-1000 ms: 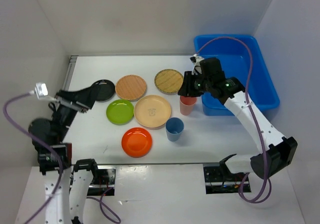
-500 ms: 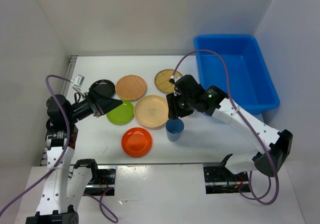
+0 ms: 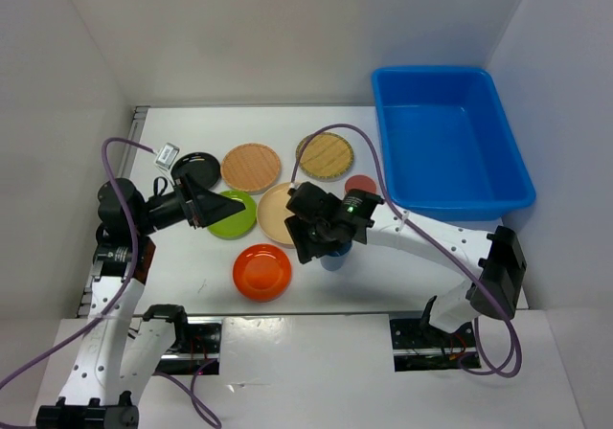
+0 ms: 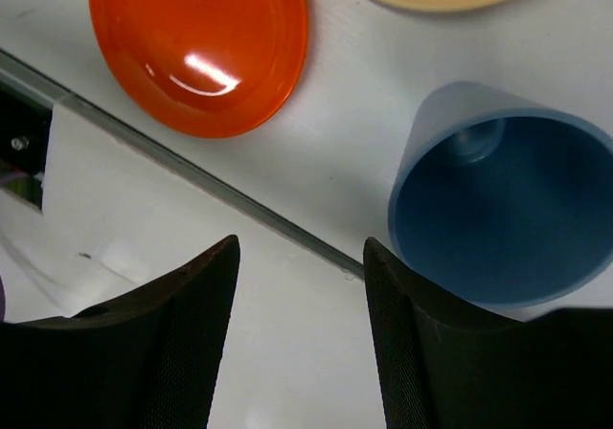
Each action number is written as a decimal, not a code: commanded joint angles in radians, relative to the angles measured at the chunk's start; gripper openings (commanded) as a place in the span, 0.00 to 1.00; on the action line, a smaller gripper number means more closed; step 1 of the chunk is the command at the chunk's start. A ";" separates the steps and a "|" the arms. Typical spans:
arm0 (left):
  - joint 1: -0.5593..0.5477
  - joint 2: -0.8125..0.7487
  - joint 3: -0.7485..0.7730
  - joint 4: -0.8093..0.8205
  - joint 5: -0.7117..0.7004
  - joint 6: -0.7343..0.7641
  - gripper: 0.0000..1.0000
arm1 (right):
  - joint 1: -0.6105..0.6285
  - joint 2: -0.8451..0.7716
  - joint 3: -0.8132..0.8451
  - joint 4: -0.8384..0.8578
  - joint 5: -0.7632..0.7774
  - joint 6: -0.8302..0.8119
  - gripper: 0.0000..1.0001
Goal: Place the mixed dishes into the plastic bin
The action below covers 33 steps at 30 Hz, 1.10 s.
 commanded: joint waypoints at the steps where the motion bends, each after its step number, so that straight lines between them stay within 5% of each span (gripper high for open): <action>1: -0.005 -0.006 0.005 0.063 0.029 0.001 1.00 | 0.004 -0.039 0.008 0.020 0.096 0.044 0.60; 12: -0.005 -0.025 0.005 0.045 0.011 -0.008 1.00 | 0.004 -0.002 0.010 0.027 0.237 0.025 0.60; 23: -0.005 -0.025 -0.013 0.026 0.001 -0.018 1.00 | -0.018 0.030 -0.077 0.119 0.219 0.006 0.60; 33: -0.005 -0.025 -0.013 0.006 -0.008 -0.008 1.00 | -0.087 0.049 -0.105 0.174 0.149 -0.023 0.40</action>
